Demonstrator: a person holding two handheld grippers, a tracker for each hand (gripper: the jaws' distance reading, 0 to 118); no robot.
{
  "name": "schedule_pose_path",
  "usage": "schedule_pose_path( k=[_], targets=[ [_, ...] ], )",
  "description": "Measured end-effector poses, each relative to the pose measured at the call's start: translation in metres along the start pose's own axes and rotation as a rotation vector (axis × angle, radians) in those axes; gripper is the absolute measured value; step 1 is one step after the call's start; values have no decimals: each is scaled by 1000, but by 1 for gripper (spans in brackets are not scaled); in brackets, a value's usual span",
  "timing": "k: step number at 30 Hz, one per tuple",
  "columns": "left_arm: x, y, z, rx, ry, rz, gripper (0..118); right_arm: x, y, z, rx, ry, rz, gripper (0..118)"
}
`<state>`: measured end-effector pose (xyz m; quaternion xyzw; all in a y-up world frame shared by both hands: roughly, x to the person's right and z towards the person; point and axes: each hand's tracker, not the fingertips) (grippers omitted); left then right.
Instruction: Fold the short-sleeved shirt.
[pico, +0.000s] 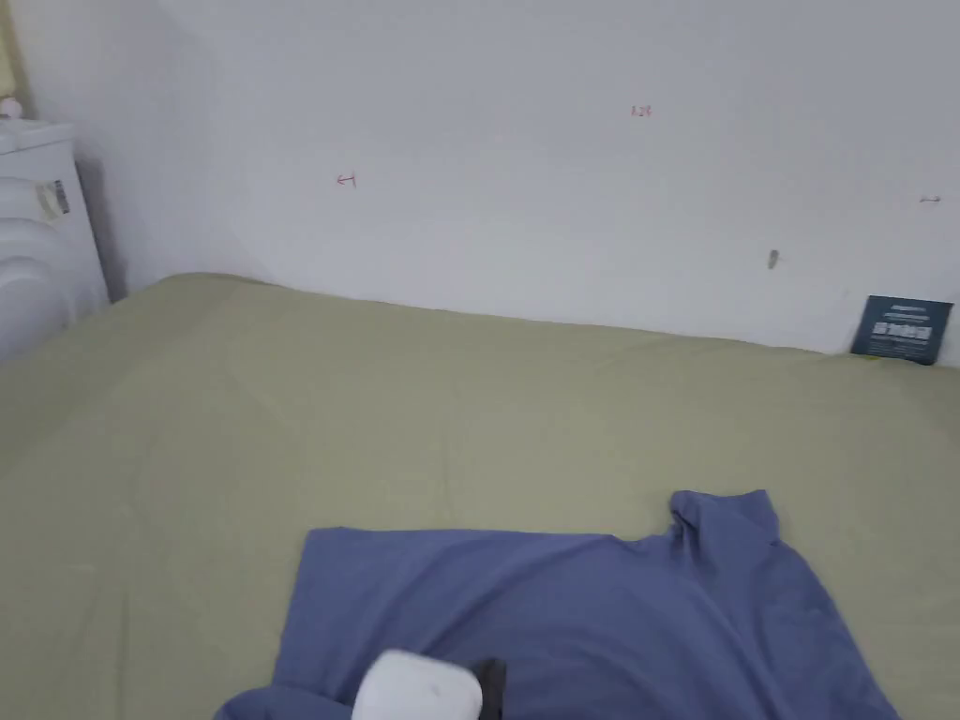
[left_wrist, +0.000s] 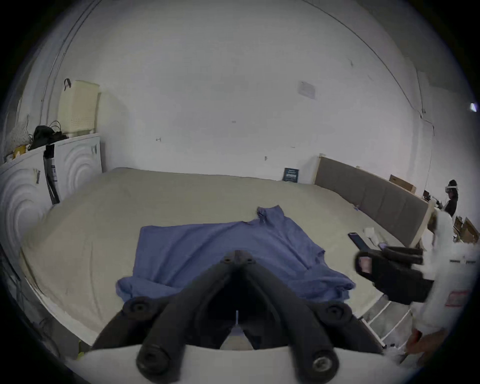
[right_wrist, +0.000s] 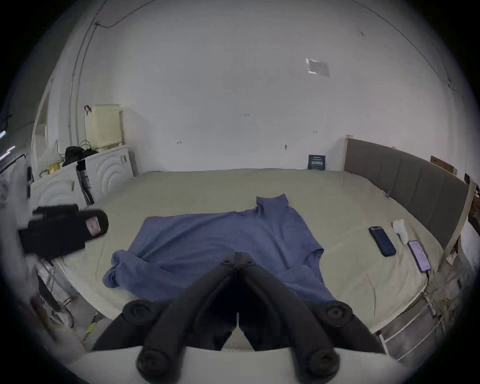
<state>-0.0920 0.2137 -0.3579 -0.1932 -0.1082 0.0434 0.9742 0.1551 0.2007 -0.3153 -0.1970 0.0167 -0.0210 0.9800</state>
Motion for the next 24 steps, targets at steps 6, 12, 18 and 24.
schedule_pose_path(
  k=[6, 12, 18, 24],
  targets=[
    [-126, 77, -97, -57, 203, 149, 0, 19, 14, -31, -16, -21, 11, 1],
    [-228, 115, -232, -321, 246, 271, 0, 37, 15, -72, -103, -40, 13, 1],
    [-234, 75, -331, -716, 188, 241, 78, 53, 11, -110, -198, -41, -17, 1],
    [-244, 41, -379, -738, 173, 336, 87, 54, 7, -127, -230, -19, -8, 1]
  ],
)
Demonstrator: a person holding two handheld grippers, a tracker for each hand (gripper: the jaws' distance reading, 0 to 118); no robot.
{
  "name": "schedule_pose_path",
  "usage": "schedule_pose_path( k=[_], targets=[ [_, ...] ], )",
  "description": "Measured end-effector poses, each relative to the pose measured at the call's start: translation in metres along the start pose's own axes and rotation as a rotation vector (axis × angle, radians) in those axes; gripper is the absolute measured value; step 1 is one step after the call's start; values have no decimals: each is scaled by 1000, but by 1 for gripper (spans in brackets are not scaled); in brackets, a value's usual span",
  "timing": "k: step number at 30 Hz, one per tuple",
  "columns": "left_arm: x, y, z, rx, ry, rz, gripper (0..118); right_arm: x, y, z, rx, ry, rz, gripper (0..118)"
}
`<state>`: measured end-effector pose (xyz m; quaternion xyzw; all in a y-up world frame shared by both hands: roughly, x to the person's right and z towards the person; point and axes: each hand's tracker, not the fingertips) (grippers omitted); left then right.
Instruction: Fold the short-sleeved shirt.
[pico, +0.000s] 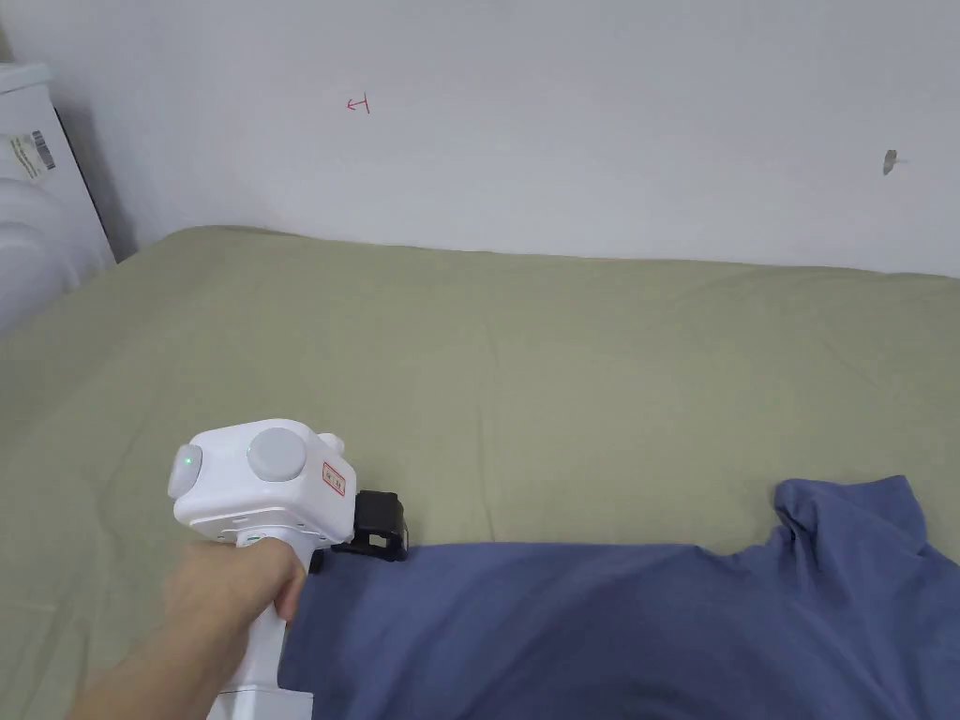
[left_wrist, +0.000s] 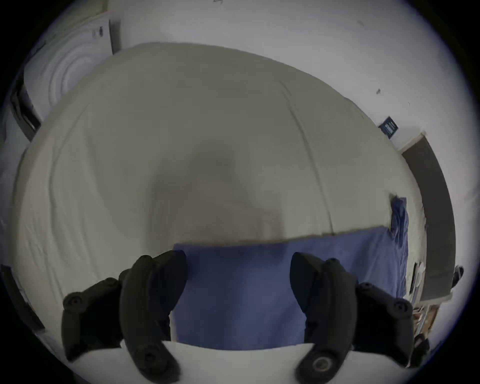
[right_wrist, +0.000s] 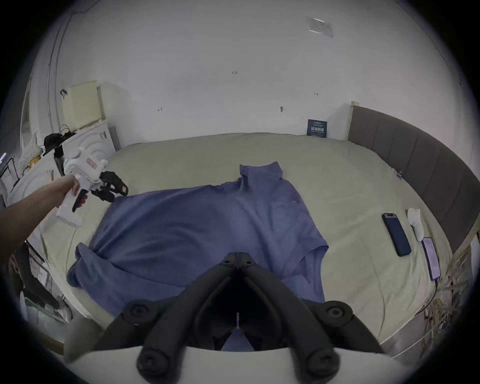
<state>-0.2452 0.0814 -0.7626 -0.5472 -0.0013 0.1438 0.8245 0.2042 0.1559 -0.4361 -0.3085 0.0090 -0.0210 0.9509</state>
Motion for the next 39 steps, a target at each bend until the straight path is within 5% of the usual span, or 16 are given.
schedule_pose_path(
  k=[2, 4, 6, 10, 19, 20, 22, 23, 24, 27, 29, 36, 37, 38, 39],
  targets=[
    [6, 1, -7, 2, 57, -13, 83, 0, -1, -2, -7, 7, 3, 1],
    [10, -4, -5, 13, 115, -61, 63, -1, -2, -2, -15, 6, 5, 1],
    [13, -8, 1, 63, 149, -88, 0, 1, -3, -2, -24, 12, -5, 1],
    [1, -16, 1, 38, -6, -40, 0, 4, -1, 0, -23, 22, -27, 1],
    [20, -31, 42, 124, -44, -114, 0, 65, 81, -66, 117, 77, -86, 6],
    [21, -31, 42, 122, -44, -115, 0, 80, 100, -91, 117, 109, -108, 15],
    [22, -32, 42, 114, -40, -122, 0, 102, 136, -144, 3, 146, -117, 88],
    [22, -28, 39, 111, -34, -126, 0, 112, 151, -175, -64, 171, -113, 107],
    [21, -27, 39, 110, -32, -127, 0, 117, 165, -199, -125, 118, -58, 109],
    [21, -26, 38, 99, -28, -132, 0, 127, 185, -266, -278, 87, 101, 109],
    [20, -25, 34, 92, -20, -134, 0, 131, 184, -292, -388, 26, 43, 109],
    [18, -25, 21, 55, -27, -135, 0, 136, 165, -340, -463, 75, -38, 103],
    [18, -25, 20, 54, -27, -133, 0, 134, 164, -342, -474, 88, -53, 84],
    [18, -24, 19, 51, -29, -136, 0, 131, 165, -340, -468, 93, -57, 51],
    [18, -25, 18, 47, -31, -139, 0, 128, 165, -340, -457, 96, -58, 4]
  ],
)
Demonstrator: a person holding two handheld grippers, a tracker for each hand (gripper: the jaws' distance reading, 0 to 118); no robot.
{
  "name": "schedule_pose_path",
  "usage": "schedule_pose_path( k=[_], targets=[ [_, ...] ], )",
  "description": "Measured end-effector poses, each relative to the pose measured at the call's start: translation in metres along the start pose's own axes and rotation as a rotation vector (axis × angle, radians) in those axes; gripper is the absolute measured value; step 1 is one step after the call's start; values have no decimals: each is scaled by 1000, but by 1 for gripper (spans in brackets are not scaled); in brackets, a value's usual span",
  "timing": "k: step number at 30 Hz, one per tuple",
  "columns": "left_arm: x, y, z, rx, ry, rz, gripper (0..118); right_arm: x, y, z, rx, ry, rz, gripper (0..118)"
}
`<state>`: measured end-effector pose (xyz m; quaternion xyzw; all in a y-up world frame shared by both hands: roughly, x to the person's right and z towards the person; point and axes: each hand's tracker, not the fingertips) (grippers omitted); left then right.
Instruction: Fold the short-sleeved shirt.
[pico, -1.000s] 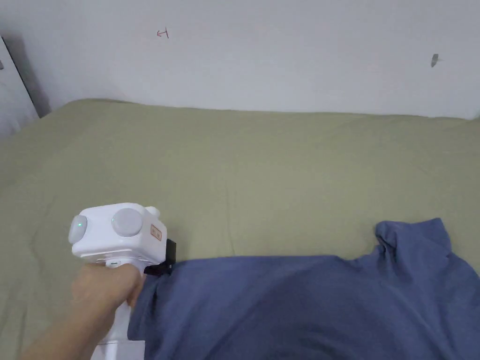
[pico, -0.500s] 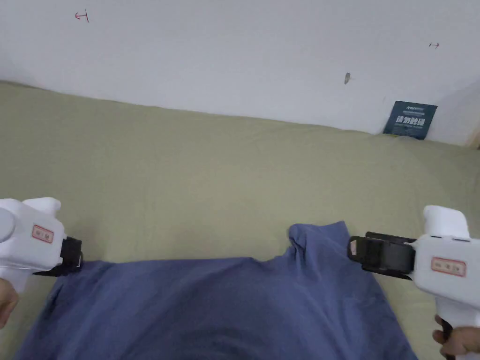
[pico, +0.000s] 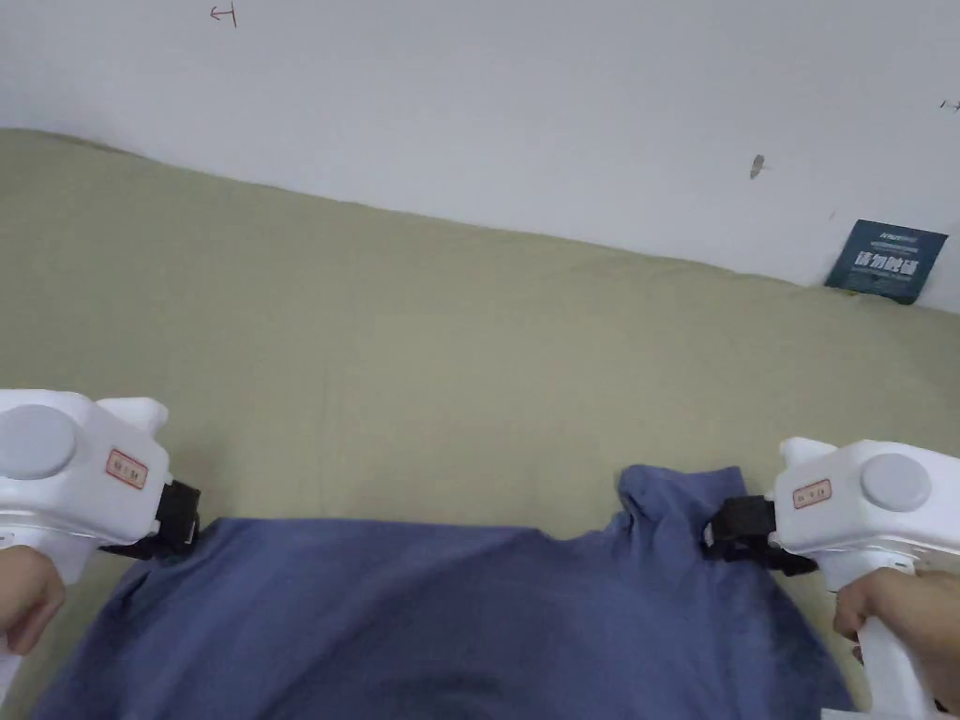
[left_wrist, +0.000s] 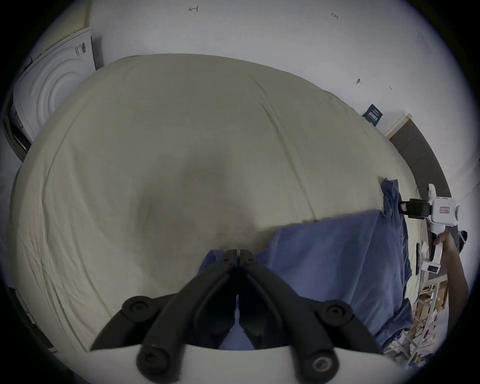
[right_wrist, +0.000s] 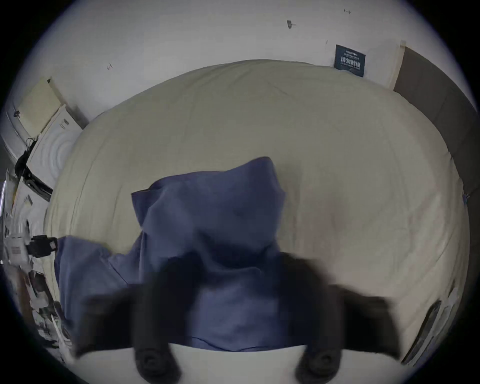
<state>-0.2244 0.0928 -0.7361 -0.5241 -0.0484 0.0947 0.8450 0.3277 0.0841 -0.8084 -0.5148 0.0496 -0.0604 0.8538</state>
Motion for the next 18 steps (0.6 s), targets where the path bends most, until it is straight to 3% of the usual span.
schedule_pose_path(
  k=[4, 7, 13, 16, 18],
  targets=[
    [0, 0, -2, -2, -4, 7, 0, -10, -8, -4, 4, -37, 49, 4],
    [0, -2, 6, 14, -37, 10, 0, -7, -12, 19, 74, 2, 6, 4],
    [3, -12, 55, 116, -86, -40, 0, -27, -46, 119, 281, 70, 102, 4],
    [8, -19, 90, 174, -100, -89, 0, -36, -72, 174, 344, 86, 170, 4],
    [8, -26, 114, 192, -100, -115, 0, -36, -87, 201, 338, 89, 169, 4]
  ],
)
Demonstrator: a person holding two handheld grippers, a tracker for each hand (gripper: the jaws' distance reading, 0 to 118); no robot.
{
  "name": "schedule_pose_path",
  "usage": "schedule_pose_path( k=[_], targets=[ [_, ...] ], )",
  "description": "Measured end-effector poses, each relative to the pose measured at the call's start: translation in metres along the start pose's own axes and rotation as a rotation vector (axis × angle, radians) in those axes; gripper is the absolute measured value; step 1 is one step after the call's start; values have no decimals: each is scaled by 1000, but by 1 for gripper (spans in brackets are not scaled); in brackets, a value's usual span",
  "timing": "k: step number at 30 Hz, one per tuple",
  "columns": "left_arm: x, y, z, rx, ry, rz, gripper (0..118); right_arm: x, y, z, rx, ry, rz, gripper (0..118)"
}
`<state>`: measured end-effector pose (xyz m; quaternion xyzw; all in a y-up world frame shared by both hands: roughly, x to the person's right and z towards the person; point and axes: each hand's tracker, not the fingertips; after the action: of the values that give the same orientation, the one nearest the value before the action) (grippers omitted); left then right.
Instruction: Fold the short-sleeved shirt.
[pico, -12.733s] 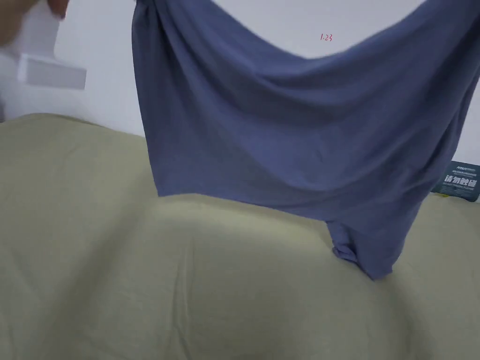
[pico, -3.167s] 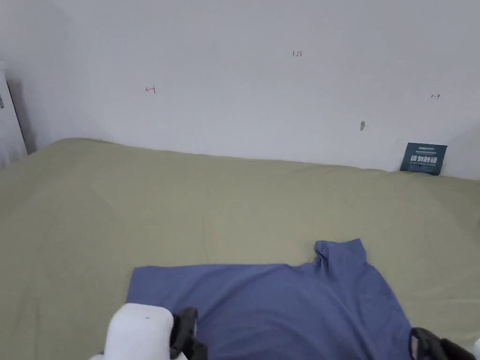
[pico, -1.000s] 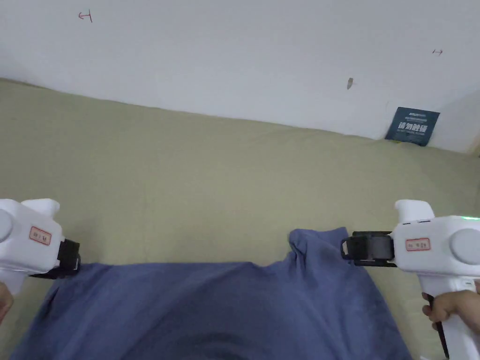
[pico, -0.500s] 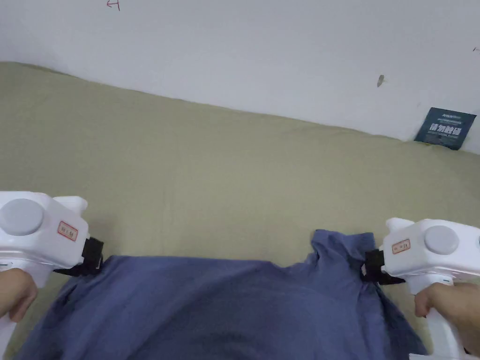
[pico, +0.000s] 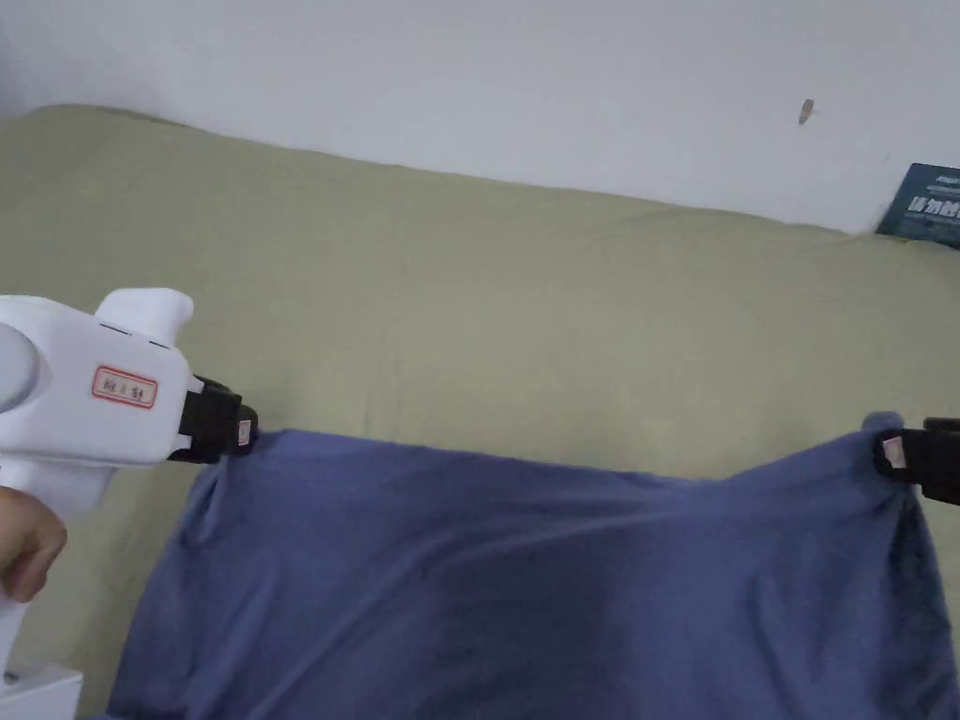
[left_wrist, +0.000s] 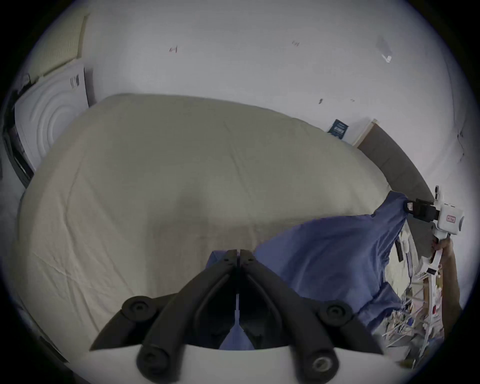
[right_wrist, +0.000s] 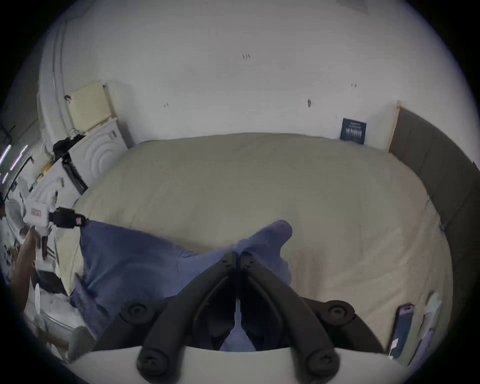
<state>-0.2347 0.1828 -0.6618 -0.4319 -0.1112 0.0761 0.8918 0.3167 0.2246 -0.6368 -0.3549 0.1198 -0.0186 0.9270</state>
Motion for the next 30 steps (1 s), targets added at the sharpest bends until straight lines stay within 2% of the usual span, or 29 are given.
schedule_pose_path(
  k=[4, 8, 11, 14, 16, 21, 25, 29, 30],
  targets=[
    [0, -20, 46, 26, -12, -21, 0, -8, -22, 59, 51, -4, 20, 4],
    [-6, -57, 86, 42, -30, -1, 0, -14, -55, 104, 48, -11, -39, 4],
    [-9, -93, 108, 8, -23, -11, 0, -23, -88, 130, 32, -13, -49, 4],
    [-13, -127, 121, -46, 0, -26, 0, -30, -123, 144, -42, -29, -94, 4],
    [-16, -147, 125, -86, -2, -28, 0, -36, -147, 147, -89, -30, -95, 4],
    [-20, -192, 121, -185, 30, -30, 0, -37, -194, 139, -237, -116, -101, 4],
    [-20, -214, 105, -229, 55, -41, 0, -36, -211, 132, -240, -150, -117, 4],
    [-21, -227, 90, -291, 49, -8, 0, -38, -216, 118, -318, -255, -61, 4],
    [-27, -230, 83, -306, 46, -3, 0, -37, -217, 116, -311, -232, -82, 4]
  ],
)
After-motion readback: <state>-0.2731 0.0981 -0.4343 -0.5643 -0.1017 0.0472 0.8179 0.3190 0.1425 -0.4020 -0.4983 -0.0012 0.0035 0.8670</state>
